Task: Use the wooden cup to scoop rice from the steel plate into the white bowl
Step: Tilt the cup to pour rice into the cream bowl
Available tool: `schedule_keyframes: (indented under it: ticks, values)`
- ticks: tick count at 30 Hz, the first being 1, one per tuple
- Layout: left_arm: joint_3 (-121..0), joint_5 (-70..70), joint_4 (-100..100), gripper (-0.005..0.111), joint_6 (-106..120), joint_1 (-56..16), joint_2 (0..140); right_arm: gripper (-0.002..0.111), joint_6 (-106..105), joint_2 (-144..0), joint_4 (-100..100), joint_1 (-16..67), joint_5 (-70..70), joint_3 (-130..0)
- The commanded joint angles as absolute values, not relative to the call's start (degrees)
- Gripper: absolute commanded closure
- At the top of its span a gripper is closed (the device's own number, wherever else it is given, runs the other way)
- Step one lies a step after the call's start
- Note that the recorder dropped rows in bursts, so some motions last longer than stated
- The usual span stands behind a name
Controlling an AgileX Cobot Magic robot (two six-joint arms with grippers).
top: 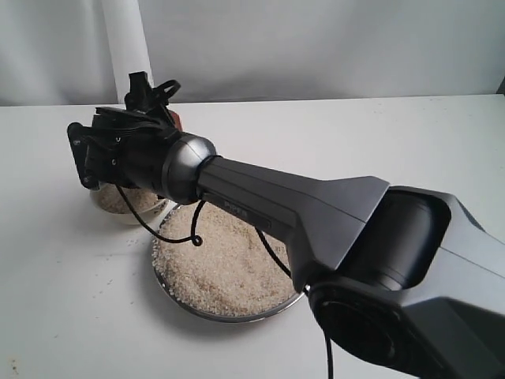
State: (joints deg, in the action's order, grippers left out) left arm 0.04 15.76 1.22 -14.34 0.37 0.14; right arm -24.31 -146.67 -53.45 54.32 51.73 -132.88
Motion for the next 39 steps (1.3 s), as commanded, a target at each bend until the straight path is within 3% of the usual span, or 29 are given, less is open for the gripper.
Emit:
schedule_keyframes:
  ticks: [1,39]
  values:
    - [0.00,15.23,1.02,0.107,-14.53,0.00,0.00,0.108,-27.49,-146.34,-55.36,54.84,51.91,-133.44]
    - [0.00,15.23,1.02,0.107,-14.53,0.00,0.00,0.108,-44.50,-144.24,-59.83,55.35,53.27,-128.43]
